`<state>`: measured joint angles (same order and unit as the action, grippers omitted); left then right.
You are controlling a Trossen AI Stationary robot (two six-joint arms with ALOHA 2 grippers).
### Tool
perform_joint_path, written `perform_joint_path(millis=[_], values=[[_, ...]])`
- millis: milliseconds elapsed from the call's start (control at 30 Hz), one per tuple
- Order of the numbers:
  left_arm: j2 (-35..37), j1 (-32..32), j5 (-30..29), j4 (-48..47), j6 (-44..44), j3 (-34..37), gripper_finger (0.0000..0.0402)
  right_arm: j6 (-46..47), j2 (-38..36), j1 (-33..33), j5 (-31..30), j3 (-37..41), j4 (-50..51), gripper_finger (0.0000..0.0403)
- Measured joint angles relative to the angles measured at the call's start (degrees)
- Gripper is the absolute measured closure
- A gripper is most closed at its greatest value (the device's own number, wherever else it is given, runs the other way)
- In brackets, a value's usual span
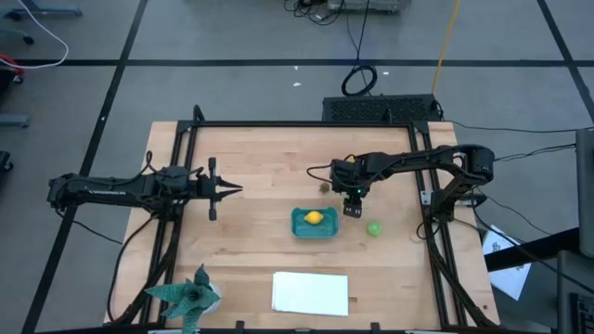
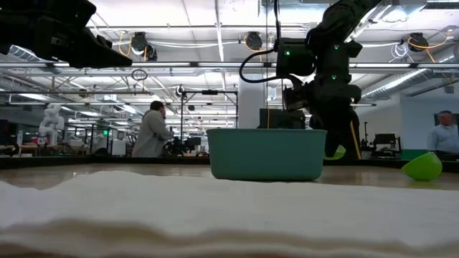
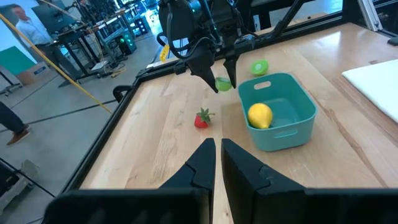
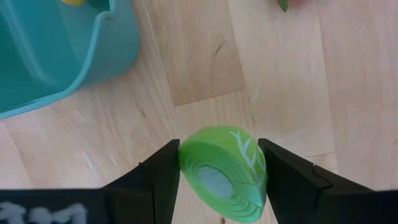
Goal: Pick and placing Produce into tupperware
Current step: Put the top sliced green cabbage into the green bin
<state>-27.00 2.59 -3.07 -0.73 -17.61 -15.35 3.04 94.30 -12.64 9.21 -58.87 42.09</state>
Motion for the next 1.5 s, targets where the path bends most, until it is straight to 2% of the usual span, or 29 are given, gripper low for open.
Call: perform_joint_path(millis=[267, 700, 1000, 1500], values=[[0.00, 0.00, 0.00, 0.00, 0.00, 0.00, 0.0371, 0.80, -0.04, 0.42, 2.22, -0.70, 0.86, 0.0216], [0.02, 0.00, 0.00, 0.04, 0.00, 0.00, 0.0371, 0.59, -0.04, 3.10, 2.62, -8.71, 6.12, 0.0215], [0.00, 0.00, 0.02, 0.04, 0.02, 0.00, 0.0371, 0.45, -0.35, 3.43, 2.49, -11.44, 10.00, 0.0216], [0.01, 0.00, 0.02, 0.22, 0.13, 0.00, 0.0371, 1.19, -9.80, 3.43, 2.87, -11.74, 10.32, 0.0216]])
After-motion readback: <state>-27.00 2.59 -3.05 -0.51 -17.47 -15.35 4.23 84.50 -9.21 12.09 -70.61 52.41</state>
